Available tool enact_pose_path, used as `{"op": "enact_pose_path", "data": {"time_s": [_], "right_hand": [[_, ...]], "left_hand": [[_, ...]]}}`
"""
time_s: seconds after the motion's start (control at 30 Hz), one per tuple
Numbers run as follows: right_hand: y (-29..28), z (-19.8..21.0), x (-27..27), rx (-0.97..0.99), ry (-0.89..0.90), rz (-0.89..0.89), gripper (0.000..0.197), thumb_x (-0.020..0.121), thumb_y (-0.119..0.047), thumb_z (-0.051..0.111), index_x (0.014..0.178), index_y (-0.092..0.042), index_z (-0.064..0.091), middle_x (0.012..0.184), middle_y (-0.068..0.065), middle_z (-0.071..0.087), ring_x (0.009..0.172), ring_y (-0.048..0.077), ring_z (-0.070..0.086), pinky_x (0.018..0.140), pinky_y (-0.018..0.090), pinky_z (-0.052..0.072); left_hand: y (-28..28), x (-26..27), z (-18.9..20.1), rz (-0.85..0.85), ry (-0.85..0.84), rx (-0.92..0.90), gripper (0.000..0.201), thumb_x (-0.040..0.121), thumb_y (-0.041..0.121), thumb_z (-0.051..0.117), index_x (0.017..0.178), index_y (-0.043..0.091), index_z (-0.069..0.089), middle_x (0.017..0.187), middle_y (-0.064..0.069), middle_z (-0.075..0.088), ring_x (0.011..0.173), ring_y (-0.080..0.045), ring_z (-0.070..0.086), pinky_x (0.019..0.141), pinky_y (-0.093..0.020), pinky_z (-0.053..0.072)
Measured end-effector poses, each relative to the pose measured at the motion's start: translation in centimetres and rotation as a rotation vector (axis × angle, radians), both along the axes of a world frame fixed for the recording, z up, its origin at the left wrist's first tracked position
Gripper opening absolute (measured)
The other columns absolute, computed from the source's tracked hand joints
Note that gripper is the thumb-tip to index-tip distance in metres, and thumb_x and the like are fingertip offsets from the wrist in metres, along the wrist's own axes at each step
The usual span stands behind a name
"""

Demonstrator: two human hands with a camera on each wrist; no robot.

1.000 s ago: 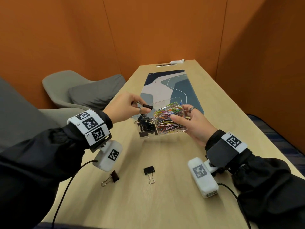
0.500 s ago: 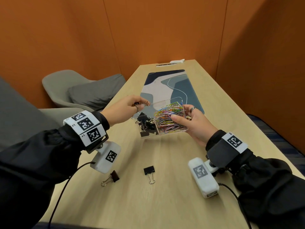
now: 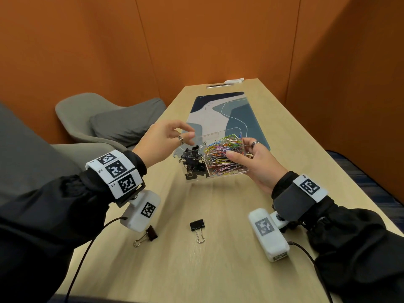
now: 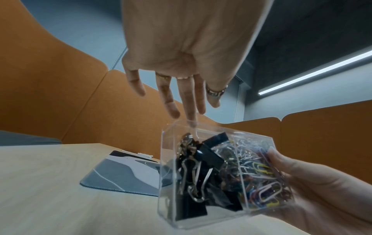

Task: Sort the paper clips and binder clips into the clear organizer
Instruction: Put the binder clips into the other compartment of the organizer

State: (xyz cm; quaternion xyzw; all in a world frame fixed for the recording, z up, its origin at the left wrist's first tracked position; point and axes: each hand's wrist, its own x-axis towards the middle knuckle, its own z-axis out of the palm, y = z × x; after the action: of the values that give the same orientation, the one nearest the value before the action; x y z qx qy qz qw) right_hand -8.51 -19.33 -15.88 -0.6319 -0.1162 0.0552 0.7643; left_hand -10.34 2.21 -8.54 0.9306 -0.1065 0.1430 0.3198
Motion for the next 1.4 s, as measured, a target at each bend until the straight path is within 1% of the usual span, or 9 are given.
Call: {"op": "enact_pose_path", "data": {"time_s": [0.13, 0.3, 0.37, 0.43, 0.63, 0.8, 1.07, 1.27, 1.4], "right_hand": [[0.0, 0.0, 0.0, 0.014, 0.01, 0.004, 0.033, 0.081, -0.013, 0.067, 0.109, -0.018, 0.05, 0.116, 0.009, 0.063, 0.11, 0.03, 0.061, 0.097, 0.047, 0.049], [0.0, -0.1, 0.2, 0.033, 0.026, 0.001, 0.045, 0.082, -0.014, 0.067, 0.122, -0.009, 0.046, 0.12, 0.013, 0.062, 0.111, 0.031, 0.061, 0.097, 0.048, 0.049], [0.0, -0.1, 0.3, 0.038, 0.03, -0.008, 0.052, 0.081, -0.016, 0.068, 0.126, -0.006, 0.044, 0.122, 0.013, 0.061, 0.111, 0.03, 0.061, 0.098, 0.048, 0.049], [0.0, -0.2, 0.3, 0.04, 0.031, -0.016, 0.059, 0.078, -0.018, 0.07, 0.128, -0.005, 0.043, 0.122, 0.014, 0.061, 0.111, 0.03, 0.062, 0.098, 0.05, 0.048], [0.0, -0.1, 0.2, 0.045, 0.031, -0.015, 0.073, 0.065, -0.027, 0.073, 0.128, -0.005, 0.043, 0.121, 0.014, 0.062, 0.109, 0.03, 0.063, 0.097, 0.051, 0.048], [0.0, 0.0, 0.0, 0.064, 0.02, 0.002, 0.071, 0.065, -0.024, 0.072, 0.126, -0.003, 0.044, 0.126, 0.018, 0.058, 0.112, 0.033, 0.06, 0.095, 0.048, 0.05], [-0.1, 0.2, 0.0, 0.063, 0.022, 0.027, 0.062, 0.071, -0.02, 0.071, 0.125, -0.005, 0.045, 0.126, 0.017, 0.057, 0.112, 0.032, 0.061, 0.094, 0.045, 0.051], [-0.1, 0.1, -0.1, 0.051, 0.009, 0.049, 0.046, 0.071, -0.022, 0.07, 0.112, -0.014, 0.05, 0.127, 0.017, 0.057, 0.113, 0.033, 0.059, 0.097, 0.047, 0.049], [0.0, 0.1, -0.1, 0.026, -0.008, 0.038, 0.055, 0.063, -0.03, 0.073, 0.112, -0.018, 0.05, 0.128, 0.016, 0.055, 0.115, 0.032, 0.058, 0.098, 0.049, 0.048]], "left_hand": [[0.1, -0.1, -0.1, -0.008, -0.09, 0.025, 0.014, 0.091, 0.036, 0.056, 0.096, 0.026, 0.066, 0.096, 0.008, 0.069, 0.083, -0.003, 0.056, 0.068, -0.01, 0.037], [0.1, -2.0, -0.1, -0.171, -0.142, 0.006, 0.018, 0.074, 0.046, 0.067, 0.074, 0.029, 0.06, 0.076, -0.005, 0.059, 0.071, -0.012, 0.049, 0.065, -0.013, 0.034], [0.0, -2.9, 0.0, -0.289, -0.022, 0.038, 0.021, 0.07, 0.045, 0.071, 0.07, 0.025, 0.062, 0.068, -0.008, 0.06, 0.062, -0.011, 0.048, 0.063, -0.019, 0.037], [-0.1, -3.4, -0.1, -0.396, 0.171, 0.148, 0.021, 0.069, 0.039, 0.077, 0.076, 0.023, 0.067, 0.064, 0.0, 0.06, 0.059, -0.006, 0.05, 0.062, -0.024, 0.039], [-0.8, -3.7, -1.9, -0.532, 0.481, 0.472, 0.025, 0.071, 0.031, 0.081, 0.092, 0.03, 0.068, 0.084, 0.01, 0.061, 0.071, -0.005, 0.054, 0.064, -0.012, 0.037], [-1.4, -3.1, -0.8, -0.478, 0.342, 0.355, 0.011, 0.078, 0.031, 0.075, 0.084, 0.025, 0.068, 0.071, 0.011, 0.063, 0.061, -0.003, 0.053, 0.058, -0.01, 0.036], [-1.0, 0.1, 1.2, -0.155, 0.011, 0.139, 0.013, 0.088, 0.032, 0.062, 0.085, 0.019, 0.06, 0.067, 0.009, 0.056, 0.054, 0.0, 0.047, 0.055, -0.014, 0.036], [-0.3, 1.6, 2.1, -0.13, 0.138, 0.456, 0.007, 0.089, 0.022, 0.063, 0.092, 0.026, 0.067, 0.074, 0.007, 0.055, 0.05, -0.002, 0.043, 0.049, -0.012, 0.031], [-0.7, 2.0, 3.1, -0.128, 0.254, 0.635, 0.013, 0.09, 0.029, 0.061, 0.1, 0.03, 0.068, 0.073, 0.008, 0.055, 0.057, -0.004, 0.045, 0.049, -0.01, 0.031]]}}
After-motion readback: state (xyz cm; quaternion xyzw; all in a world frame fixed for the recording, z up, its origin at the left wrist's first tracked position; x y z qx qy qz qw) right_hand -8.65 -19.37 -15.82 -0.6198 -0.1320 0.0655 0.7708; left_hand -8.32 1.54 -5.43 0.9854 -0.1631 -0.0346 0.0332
